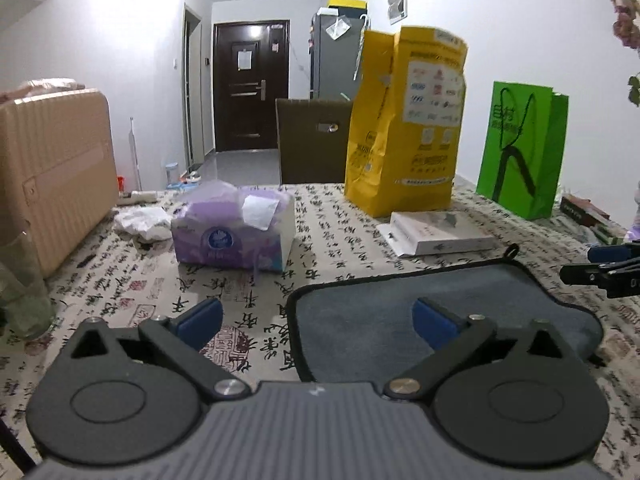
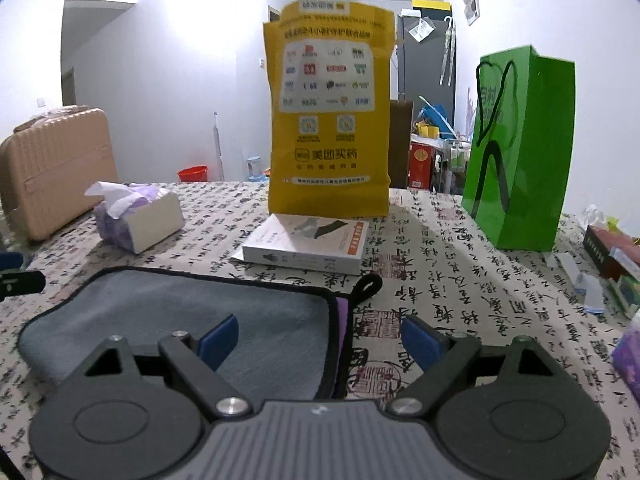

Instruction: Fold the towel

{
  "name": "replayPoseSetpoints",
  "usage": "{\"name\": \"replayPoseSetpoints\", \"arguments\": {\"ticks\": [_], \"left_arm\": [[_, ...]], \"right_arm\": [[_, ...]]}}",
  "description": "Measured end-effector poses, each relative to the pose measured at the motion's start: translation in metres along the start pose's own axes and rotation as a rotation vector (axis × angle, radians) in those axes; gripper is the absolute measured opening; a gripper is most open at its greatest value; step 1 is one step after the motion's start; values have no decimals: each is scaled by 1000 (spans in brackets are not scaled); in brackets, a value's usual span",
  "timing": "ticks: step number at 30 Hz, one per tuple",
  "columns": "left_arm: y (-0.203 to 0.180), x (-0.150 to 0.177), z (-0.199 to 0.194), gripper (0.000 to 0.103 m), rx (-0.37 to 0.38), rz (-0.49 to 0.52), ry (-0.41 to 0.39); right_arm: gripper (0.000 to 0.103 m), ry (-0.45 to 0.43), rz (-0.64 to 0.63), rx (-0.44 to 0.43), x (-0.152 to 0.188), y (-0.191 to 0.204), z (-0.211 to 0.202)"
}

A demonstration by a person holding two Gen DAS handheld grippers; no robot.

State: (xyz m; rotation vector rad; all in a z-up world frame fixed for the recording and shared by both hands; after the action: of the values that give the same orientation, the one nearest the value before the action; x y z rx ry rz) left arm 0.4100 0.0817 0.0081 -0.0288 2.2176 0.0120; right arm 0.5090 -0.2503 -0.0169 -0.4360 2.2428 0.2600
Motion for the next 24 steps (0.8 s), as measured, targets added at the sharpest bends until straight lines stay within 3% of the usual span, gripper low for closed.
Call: {"name": "replayPoseSetpoints", "arguments": {"ticks": [13,24], "left_arm": [[-10,11,-64,103,-2,7,-47],[-17,20,-98,103,-24,23,-34]], "right_arm": [[89,-26,-27,-3,15,17,-58],[89,-47,-61,14,25,31,-102]]}}
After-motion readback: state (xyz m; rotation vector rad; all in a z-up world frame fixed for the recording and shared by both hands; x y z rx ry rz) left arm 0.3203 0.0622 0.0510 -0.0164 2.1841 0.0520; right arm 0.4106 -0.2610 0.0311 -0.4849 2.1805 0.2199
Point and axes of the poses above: each gripper's, at about its wrist camera, not at the fingertips, and z roughly the way its jaws point, y to its left, x to its underside, the point moved 1 cm from there along z, roughly the way its jaws point, and after that the axes turned 10 degrees about y, right-handed, at the moved point
